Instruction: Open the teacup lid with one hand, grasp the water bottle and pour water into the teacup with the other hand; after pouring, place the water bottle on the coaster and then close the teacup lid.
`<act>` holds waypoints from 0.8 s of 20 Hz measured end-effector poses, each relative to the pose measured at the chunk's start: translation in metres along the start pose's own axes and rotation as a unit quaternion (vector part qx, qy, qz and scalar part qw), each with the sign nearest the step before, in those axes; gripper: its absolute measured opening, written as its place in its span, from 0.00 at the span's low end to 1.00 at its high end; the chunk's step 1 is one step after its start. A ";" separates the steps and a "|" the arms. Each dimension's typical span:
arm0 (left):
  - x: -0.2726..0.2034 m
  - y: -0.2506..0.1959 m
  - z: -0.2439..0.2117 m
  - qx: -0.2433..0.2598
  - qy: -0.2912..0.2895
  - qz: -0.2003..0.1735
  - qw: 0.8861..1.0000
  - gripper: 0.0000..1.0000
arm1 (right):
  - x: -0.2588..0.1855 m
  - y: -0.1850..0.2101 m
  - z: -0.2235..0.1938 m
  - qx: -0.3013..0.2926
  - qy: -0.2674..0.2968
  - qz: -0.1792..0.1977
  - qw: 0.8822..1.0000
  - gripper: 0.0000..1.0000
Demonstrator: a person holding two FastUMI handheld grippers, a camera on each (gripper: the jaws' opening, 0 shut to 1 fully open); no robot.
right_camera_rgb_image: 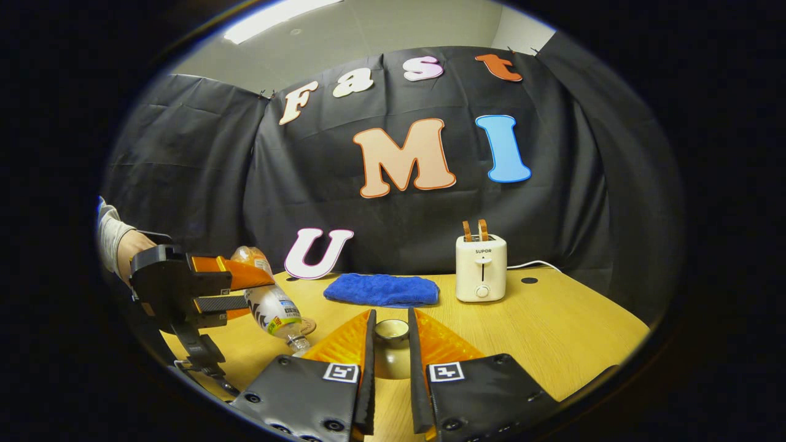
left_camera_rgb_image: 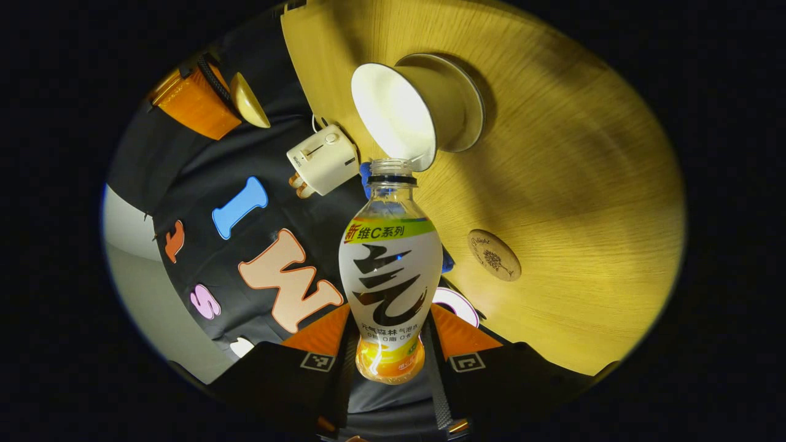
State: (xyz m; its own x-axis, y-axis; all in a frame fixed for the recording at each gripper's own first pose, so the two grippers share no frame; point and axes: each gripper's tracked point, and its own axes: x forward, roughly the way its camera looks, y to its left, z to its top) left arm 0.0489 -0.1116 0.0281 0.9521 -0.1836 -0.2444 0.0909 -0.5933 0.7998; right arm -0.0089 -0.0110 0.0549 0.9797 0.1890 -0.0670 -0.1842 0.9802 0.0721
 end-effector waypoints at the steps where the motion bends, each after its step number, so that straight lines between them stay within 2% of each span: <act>1: 0.000 0.000 0.000 0.000 0.000 0.000 1.000 0.52 | 0.000 0.000 -0.001 0.000 0.000 0.000 1.000 0.27; 11: 0.003 -0.005 -0.001 -0.011 -0.001 -0.002 1.000 0.52 | -0.001 0.000 0.000 -0.002 -0.001 -0.001 1.000 0.28; 16: 0.004 -0.021 0.004 -0.052 -0.014 -0.018 0.998 0.52 | -0.001 -0.001 0.001 0.000 -0.001 -0.002 1.000 0.27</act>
State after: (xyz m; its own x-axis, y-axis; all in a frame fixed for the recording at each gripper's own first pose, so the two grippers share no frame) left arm 0.0492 -0.1031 0.0078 0.9391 -0.1859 -0.2889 0.1572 -0.5152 0.8425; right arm -0.0100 -0.0119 0.0561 0.9805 0.1857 -0.0646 -0.1810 0.9808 0.0721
